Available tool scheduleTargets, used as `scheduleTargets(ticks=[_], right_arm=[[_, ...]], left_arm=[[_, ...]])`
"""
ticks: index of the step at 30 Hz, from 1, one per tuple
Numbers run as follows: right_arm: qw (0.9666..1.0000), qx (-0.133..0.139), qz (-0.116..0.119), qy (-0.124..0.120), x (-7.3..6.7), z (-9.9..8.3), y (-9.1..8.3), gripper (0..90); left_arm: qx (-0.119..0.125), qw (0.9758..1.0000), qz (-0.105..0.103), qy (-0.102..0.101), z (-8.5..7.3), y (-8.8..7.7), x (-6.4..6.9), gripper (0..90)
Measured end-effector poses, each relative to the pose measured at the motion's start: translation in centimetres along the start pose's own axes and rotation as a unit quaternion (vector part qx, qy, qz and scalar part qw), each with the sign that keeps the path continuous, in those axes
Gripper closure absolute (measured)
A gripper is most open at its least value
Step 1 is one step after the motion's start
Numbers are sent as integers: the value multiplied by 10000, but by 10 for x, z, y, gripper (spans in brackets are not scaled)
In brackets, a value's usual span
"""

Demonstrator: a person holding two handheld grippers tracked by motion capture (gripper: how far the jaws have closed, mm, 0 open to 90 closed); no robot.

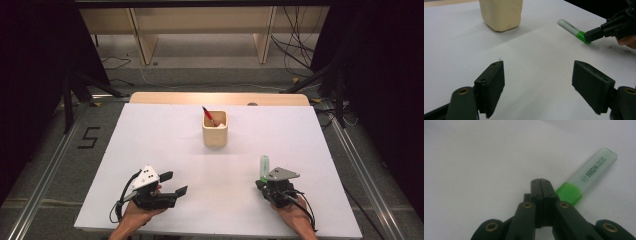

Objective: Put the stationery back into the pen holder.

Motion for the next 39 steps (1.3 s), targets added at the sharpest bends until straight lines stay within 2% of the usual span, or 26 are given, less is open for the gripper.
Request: scheduleTargets(ticks=[6, 14, 27, 31, 39], right_arm=[[9995, -186, -168, -169, 3, -3, -2, 900], [9987, -336, -348, -174, 15, -12, -8, 900], [9969, -575, -473, -258, 38, -24, -19, 900], [9958, -678, -508, -360, 43, -28, -21, 900], [9951, -768, -539, -315, 51, -33, -24, 900]], left_arm=[[32, 10000, -6, -12, 1, -2, -1, 251], [54, 10000, 58, -31, 1, -2, -8, 250], [53, 9999, 101, -66, 0, -1, -12, 248], [53, 9999, 101, -79, 0, -1, -12, 249], [45, 9999, 132, -53, 0, 0, -12, 249]])
Point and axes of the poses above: each handheld gripper's, and its own axes: y roughly forward along the jaws, z roughly out of its top, x roughly to its right, the point moved 7 cm from there along y, roughly forward along the jaws, and after that the axes turned 13 degrees about -y, right-handed, at the moved point
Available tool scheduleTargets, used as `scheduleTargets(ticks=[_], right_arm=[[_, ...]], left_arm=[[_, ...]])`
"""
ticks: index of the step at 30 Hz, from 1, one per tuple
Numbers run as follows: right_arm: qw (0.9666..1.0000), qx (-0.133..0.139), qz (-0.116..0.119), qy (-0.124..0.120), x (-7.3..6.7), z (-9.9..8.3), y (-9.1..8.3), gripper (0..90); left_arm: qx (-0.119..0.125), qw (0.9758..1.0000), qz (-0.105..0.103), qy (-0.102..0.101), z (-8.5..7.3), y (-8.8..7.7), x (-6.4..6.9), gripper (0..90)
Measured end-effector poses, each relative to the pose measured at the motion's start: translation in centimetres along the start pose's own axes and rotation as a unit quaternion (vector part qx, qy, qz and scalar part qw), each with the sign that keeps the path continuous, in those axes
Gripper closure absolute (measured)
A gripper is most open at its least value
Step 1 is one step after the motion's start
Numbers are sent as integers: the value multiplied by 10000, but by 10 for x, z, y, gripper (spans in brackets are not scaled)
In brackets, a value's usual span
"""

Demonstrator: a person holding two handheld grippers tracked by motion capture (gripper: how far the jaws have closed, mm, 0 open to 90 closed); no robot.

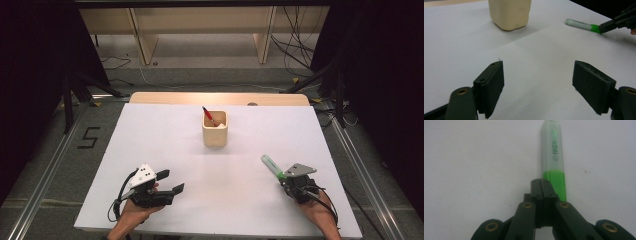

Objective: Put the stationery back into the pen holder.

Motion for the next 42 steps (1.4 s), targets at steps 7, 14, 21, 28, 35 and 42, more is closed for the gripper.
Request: scheduleTargets(ticks=[7, 14, 21, 28, 35, 42], right_arm=[[9999, -123, -24, 96, 11, -9, 0, 900], [9997, -171, -24, 159, 17, -11, 0, 900], [9994, 183, 242, 136, 22, 7, -19, 753], [9975, -87, 694, 14, 27, 21, -12, 429], [9954, -384, 881, -46, 36, 26, 4, 325], [9929, -626, 1016, 24, 42, 26, 19, 295]], left_arm=[[32, 10000, 0, -15, 1, -1, -1, 249], [80, 10000, -30, -1, 2, -2, -1, 244], [115, 9999, -40, -20, 4, -3, -3, 239], [117, 9999, -68, -39, 4, -3, -3, 237], [126, 9999, -72, -34, 4, -3, -3, 235], [112, 9999, -90, -46, 4, -2, -3, 234]])
Point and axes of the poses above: each handheld gripper's, and its own axes: y roughly forward along the jaws, z roughly out of its top, x roughly to its right, the point moved 7 cm from there along y, roughly forward along the jaws, and after that the axes turned 13 degrees about -y, right-handed, at the moved point
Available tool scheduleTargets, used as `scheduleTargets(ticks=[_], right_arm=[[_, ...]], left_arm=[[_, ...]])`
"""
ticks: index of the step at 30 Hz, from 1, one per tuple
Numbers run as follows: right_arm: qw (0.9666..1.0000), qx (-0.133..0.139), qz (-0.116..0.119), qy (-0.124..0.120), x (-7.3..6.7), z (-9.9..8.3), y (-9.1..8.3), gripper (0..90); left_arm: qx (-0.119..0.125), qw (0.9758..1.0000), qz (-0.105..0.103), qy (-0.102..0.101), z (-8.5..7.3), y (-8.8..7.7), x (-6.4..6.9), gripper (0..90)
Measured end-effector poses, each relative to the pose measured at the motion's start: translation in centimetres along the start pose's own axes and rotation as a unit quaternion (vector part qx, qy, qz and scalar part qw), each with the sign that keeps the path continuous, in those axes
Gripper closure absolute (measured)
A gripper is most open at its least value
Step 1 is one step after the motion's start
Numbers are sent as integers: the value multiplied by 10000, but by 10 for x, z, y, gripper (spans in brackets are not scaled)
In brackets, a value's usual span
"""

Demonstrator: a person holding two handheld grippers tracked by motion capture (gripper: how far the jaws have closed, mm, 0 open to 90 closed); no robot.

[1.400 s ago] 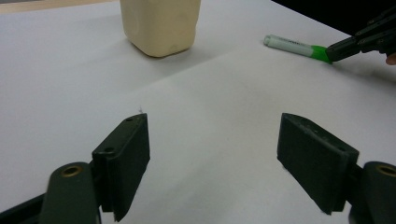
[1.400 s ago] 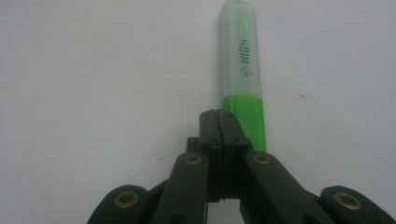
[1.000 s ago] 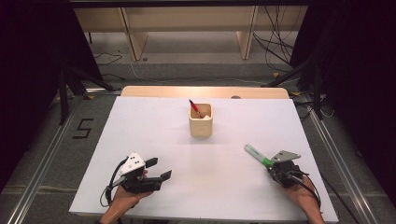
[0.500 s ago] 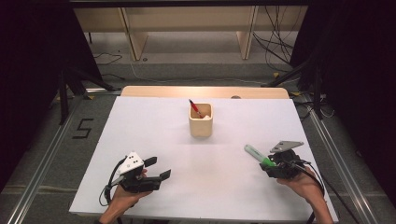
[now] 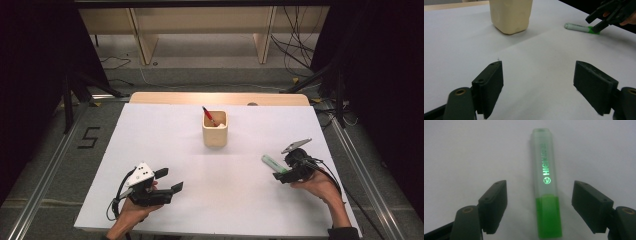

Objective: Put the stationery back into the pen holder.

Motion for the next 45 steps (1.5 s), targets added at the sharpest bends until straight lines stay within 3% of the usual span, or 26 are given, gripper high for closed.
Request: scheduleTargets(ticks=[14, 24, 32, 45], right_arm=[[9996, -246, 130, 41, 8, -2, 13, 531], [9995, -268, 131, -44, 9, -2, 15, 586], [9985, -477, 173, -199, 6, 2, 15, 658], [9986, -472, 83, -204, 3, 4, 11, 672]], left_arm=[[33, 10000, 0, 4, 1, -1, -1, 234], [19, 10000, 3, 23, 1, -1, -1, 235], [-10, 10000, 10, 17, 0, 0, -1, 236], [-51, 10000, 42, 48, -1, 1, -2, 240]])
Point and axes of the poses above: each handheld gripper's, and its own axes: y roughly forward along the jaws, z roughly out of its top, x roughly to its right, the point moved 7 cm from there along y, roughly forward along the jaws, and after that the axes turned 13 degrees about -y, right-handed, at the moved point
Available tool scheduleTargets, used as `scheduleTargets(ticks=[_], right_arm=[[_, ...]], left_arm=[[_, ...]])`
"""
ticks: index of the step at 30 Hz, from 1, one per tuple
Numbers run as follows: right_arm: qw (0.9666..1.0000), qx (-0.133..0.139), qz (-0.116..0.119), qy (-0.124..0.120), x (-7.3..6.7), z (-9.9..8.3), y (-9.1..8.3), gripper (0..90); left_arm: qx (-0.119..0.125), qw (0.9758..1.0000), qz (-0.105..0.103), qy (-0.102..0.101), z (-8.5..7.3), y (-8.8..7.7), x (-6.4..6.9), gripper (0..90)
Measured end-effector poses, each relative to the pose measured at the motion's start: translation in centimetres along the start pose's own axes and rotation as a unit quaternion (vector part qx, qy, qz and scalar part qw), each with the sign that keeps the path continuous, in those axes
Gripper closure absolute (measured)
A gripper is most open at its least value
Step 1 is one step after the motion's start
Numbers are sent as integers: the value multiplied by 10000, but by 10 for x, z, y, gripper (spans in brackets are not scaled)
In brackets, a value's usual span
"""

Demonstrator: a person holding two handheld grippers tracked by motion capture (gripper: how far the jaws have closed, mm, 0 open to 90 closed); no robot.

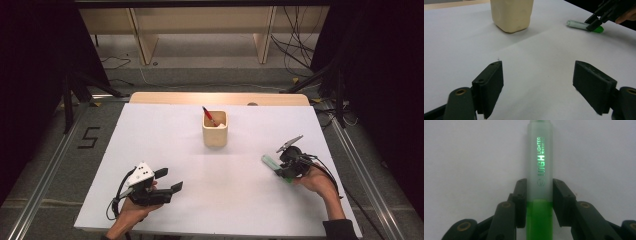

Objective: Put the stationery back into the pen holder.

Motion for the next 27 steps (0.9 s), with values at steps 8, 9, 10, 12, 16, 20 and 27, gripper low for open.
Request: scheduleTargets(ticks=[8, 9, 10, 12, 16, 20, 27], right_arm=[[9985, 509, -161, -94, -4, 9, -19, 672], [9978, 623, -190, -84, -6, 11, -23, 672], [9969, 740, -222, -128, -7, 13, -26, 672], [9950, 934, -313, -189, -11, 18, -32, 672], [9905, 1200, -550, -384, -21, 27, -40, 672], [9860, 1397, -689, -595, -34, 37, -45, 672], [9756, 1728, -900, -1016, -57, 53, -54, 671]], left_arm=[[-13, 10000, 23, -10, 0, 0, -2, 240], [-21, 10000, 31, -9, 0, 0, -2, 239], [-22, 10000, 33, -8, 0, 0, -2, 239], [-21, 10000, 29, -33, 0, 0, -2, 239], [-47, 10000, 34, -26, -1, 0, -2, 237], [-55, 10000, 35, -45, -1, 0, -3, 233], [-69, 10000, 50, -42, -1, 0, -4, 226]])
Point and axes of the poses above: each handheld gripper's, and its own axes: y roughly forward along the jaws, z roughly out of its top, x roughly to its right, the point moved 7 cm from there along y, roughly forward along the jaws, and after that the axes turned 13 degrees about -y, right-handed, at the moved point
